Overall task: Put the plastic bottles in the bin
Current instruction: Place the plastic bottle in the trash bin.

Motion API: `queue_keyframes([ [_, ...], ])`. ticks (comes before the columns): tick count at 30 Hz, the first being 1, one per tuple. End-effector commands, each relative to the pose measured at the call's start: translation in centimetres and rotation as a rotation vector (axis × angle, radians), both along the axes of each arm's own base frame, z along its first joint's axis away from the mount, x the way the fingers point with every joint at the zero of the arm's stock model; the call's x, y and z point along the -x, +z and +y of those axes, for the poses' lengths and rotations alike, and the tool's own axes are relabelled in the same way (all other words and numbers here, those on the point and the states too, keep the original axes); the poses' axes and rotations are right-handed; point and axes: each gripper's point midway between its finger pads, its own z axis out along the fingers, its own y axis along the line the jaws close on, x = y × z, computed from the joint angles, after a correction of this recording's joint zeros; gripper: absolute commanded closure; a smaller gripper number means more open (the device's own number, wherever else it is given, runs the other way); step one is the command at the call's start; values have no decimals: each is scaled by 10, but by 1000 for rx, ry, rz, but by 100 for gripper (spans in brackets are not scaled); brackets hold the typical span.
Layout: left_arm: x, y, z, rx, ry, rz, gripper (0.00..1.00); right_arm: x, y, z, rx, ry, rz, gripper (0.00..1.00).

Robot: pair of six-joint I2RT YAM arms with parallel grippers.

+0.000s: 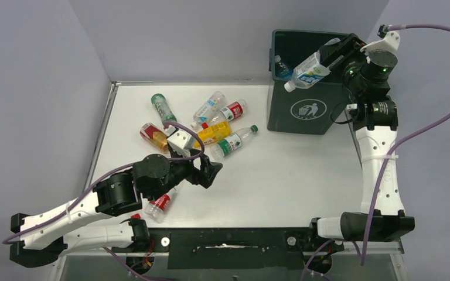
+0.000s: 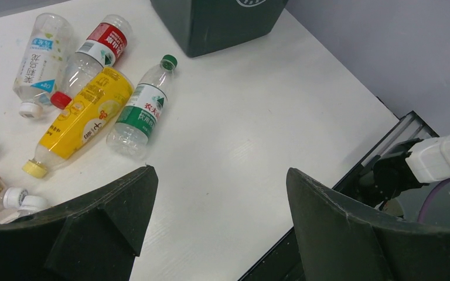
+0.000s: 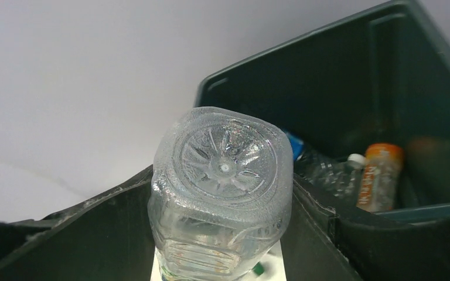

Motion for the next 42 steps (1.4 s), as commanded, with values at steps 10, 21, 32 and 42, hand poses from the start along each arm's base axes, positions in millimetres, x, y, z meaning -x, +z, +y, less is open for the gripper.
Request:
queue_keyframes([
  [10,-3,-17,-21,10,-11,30,19,-42,29,-69,-42,-91,-135,48],
  [21,-15,-36,-6,-38,111,66,18,-51,36,-85,-183,-36,-267,48],
  [32,-26,-62,6,-95,210,155,16,-102,32,-93,-220,-11,-286,44],
  [42,-49,-89,28,-93,267,268,15,-117,18,-55,-7,-6,-139,5],
])
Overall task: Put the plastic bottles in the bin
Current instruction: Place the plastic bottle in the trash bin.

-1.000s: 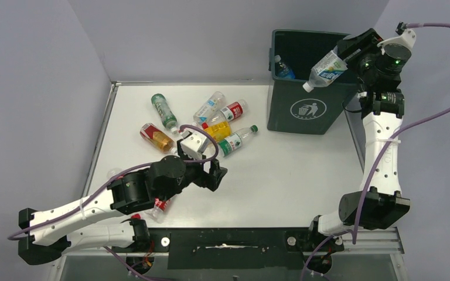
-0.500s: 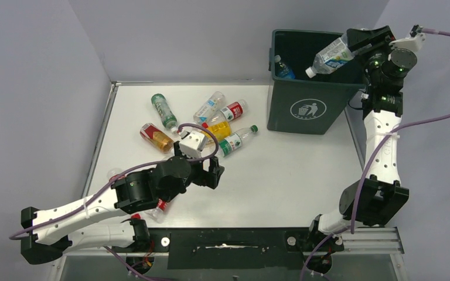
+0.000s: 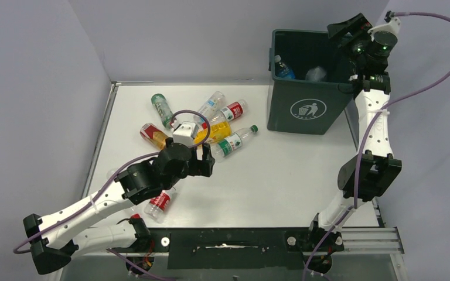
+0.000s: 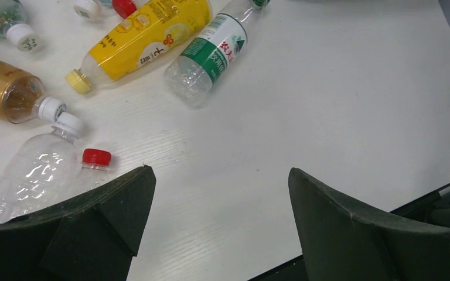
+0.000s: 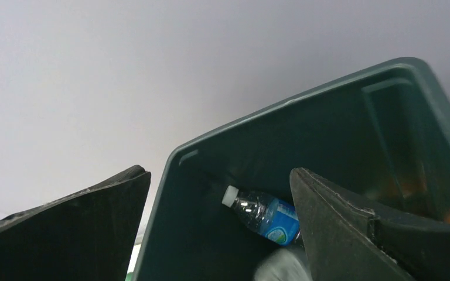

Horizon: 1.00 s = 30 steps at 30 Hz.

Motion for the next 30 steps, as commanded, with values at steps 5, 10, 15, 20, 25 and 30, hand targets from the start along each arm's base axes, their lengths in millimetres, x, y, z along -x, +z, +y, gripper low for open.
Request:
queue_keyframes([
  [5,-15,-7,-4,22,-13,28,15,43,53,37,216,-17,-33,3],
  [10,-28,-12,-21,-18,-55,6,15,83,51,64,252,24,5,2],
  [15,-41,-16,-28,-76,-78,-39,10,133,14,96,216,127,75,2],
  [20,-58,-19,-27,-151,-71,-71,8,180,-55,118,162,229,196,2],
  [25,-73,-26,-30,-203,-67,-66,8,225,-112,140,126,313,281,2],
  [30,-84,-39,-34,-236,-67,-47,7,266,-145,140,139,328,338,1],
])
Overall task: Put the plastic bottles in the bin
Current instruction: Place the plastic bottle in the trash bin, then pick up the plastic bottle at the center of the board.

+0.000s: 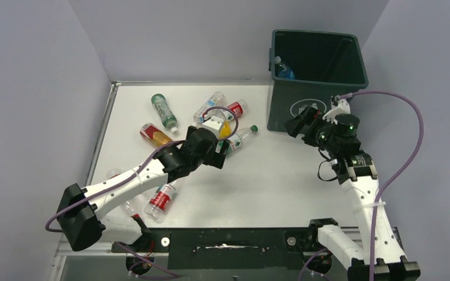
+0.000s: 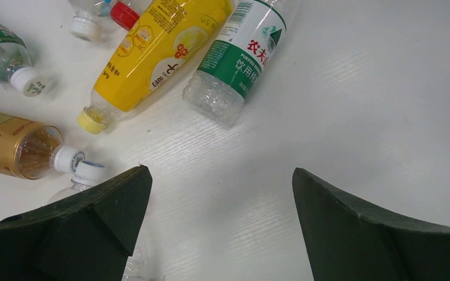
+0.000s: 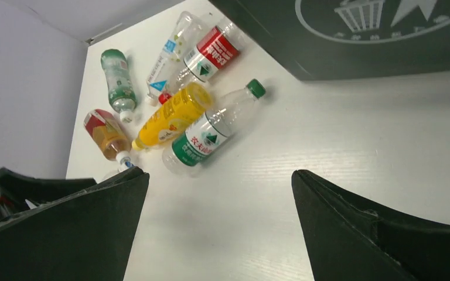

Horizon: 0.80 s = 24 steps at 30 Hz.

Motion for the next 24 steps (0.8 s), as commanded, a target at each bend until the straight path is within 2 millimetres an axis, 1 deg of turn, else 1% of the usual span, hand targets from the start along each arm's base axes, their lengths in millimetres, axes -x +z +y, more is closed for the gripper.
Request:
queue_keyframes([
  [1,-23,23,-14,42,-4,-75,7,38,8,4,-18,33,-60,2],
  [4,-29,10,-15,11,3,-58,6,63,-1,11,-66,66,-70,2],
  [5,-31,6,-15,2,4,-53,6,70,-12,14,-80,76,-53,2],
  [7,-35,0,-16,-19,9,-46,4,80,-27,16,-98,84,-30,2],
  [9,-38,-6,-16,-39,14,-39,3,87,-42,18,-113,93,-2,2],
  [11,-40,-12,-17,-55,15,-29,3,91,-53,19,-121,96,17,2],
  [13,-42,-17,-18,-68,17,-22,3,93,-58,19,-127,95,18,2],
  [19,-48,-26,-22,-102,11,-10,3,94,-65,20,-123,103,26,2],
  [24,-53,-33,-21,-144,19,-8,3,92,-72,23,-136,117,35,2],
])
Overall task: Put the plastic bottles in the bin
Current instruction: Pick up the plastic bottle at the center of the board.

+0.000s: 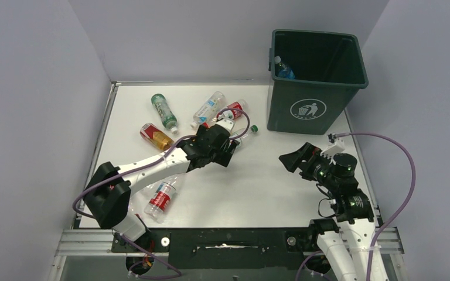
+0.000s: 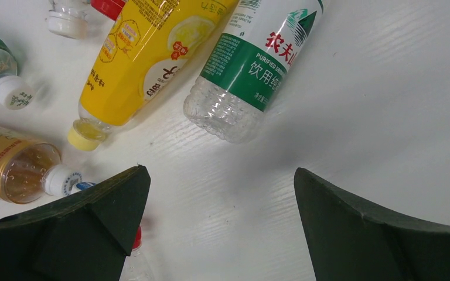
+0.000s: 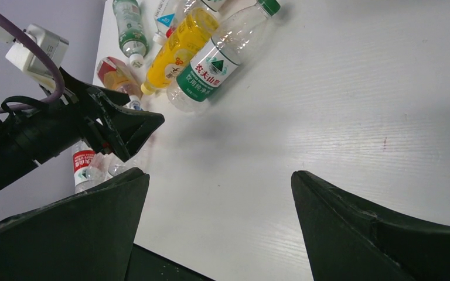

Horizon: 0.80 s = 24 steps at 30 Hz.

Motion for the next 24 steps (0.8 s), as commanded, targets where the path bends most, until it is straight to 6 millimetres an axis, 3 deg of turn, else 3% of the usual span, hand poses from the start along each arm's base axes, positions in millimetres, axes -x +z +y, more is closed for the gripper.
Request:
queue_keyframes([
  [1,-21,22,-9,19,14,-79,3,-4,5,8,-30,32,-43,2],
  [24,-43,-8,9,-50,59,-48,3,-19,-13,13,-33,60,-7,2],
])
